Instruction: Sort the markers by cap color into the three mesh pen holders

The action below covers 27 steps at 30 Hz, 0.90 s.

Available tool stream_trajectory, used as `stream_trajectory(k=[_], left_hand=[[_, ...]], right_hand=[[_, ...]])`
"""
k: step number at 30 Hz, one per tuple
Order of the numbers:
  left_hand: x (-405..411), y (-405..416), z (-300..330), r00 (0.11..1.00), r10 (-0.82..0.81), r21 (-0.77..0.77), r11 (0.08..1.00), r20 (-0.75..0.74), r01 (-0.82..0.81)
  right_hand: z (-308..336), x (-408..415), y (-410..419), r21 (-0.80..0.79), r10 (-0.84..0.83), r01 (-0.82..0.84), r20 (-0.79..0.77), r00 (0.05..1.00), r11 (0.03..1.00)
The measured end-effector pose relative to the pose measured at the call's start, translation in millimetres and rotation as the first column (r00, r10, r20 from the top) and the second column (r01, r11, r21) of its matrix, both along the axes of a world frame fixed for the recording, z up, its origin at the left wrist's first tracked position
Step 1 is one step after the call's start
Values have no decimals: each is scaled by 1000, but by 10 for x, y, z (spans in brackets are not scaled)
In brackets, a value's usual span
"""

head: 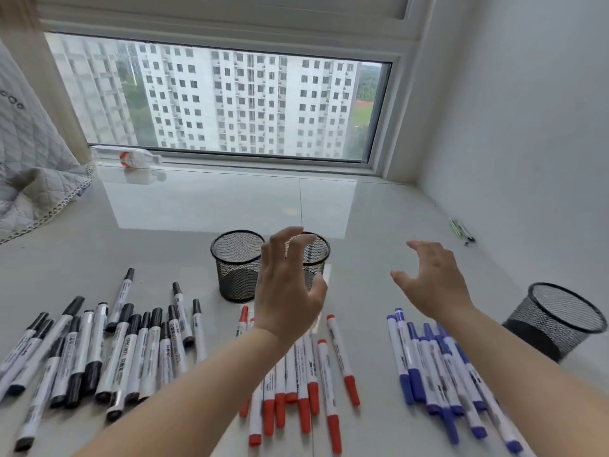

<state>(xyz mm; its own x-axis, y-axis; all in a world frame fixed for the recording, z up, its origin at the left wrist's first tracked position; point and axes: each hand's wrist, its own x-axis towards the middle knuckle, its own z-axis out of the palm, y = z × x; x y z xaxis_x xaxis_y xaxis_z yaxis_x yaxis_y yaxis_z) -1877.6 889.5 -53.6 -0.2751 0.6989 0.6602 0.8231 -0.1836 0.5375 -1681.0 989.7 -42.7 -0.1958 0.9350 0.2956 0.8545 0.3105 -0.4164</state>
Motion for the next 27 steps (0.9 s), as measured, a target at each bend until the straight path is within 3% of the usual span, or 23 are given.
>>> stream_trajectory(k=[5,8,12,20,27], left_hand=[[585,197,-142,974,-209,-289,941,-88,176],[864,357,-275,961,-255,-532,831,-108,161],[1072,523,-403,965,-234,-755,652,-114,69],[1033,702,-522,961,-163,-881,456,-223,-127],[1005,687,-614,925,-212,-849,498,-315,-175]], right_hand=[[71,734,-73,152,-186,181,17,982,972],[52,1119,-117,239,-285,283,-28,958,929],[-40,1532,-121,180,-398,411,-104,912,894],[-346,1928,-51,-84,-426,436,-442,790,896],[-570,1956,93,-235,-466,414,-596,653,880]])
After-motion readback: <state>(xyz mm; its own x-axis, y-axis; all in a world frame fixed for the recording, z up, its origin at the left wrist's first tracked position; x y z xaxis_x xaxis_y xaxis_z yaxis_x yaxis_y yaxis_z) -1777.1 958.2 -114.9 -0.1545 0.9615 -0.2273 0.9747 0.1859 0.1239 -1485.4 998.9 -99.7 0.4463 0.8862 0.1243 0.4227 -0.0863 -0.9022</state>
